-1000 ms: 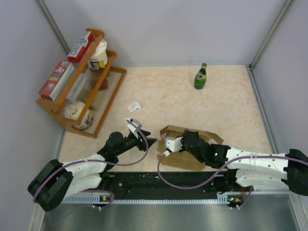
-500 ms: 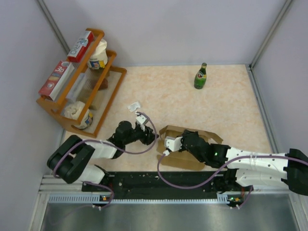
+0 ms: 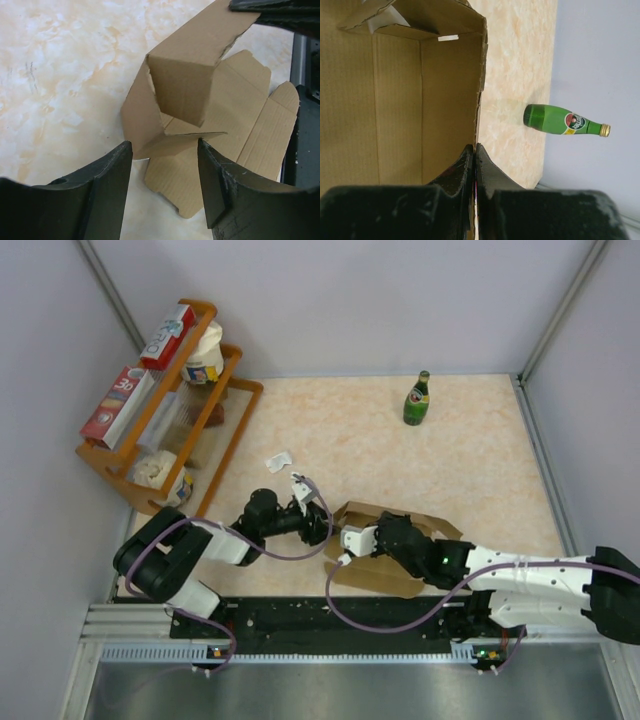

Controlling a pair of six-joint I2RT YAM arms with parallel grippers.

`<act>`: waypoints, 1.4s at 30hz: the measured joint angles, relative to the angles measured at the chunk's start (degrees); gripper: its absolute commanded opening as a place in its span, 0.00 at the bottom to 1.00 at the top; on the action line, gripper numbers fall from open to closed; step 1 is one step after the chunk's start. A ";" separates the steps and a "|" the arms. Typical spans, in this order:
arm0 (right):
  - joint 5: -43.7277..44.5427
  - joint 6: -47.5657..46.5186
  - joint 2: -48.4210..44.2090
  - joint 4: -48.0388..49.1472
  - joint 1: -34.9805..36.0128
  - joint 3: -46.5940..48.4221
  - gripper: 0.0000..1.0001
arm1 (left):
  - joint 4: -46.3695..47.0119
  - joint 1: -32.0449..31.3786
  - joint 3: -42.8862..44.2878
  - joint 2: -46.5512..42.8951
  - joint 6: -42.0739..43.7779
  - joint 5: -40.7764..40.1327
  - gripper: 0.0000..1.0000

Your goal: Fold the paper box

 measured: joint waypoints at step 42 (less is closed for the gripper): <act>1.05 0.52 3.08 -0.04 0.00 -0.22 0.04 | 3.43 -8.59 3.82 5.05 0.42 -12.37 0.62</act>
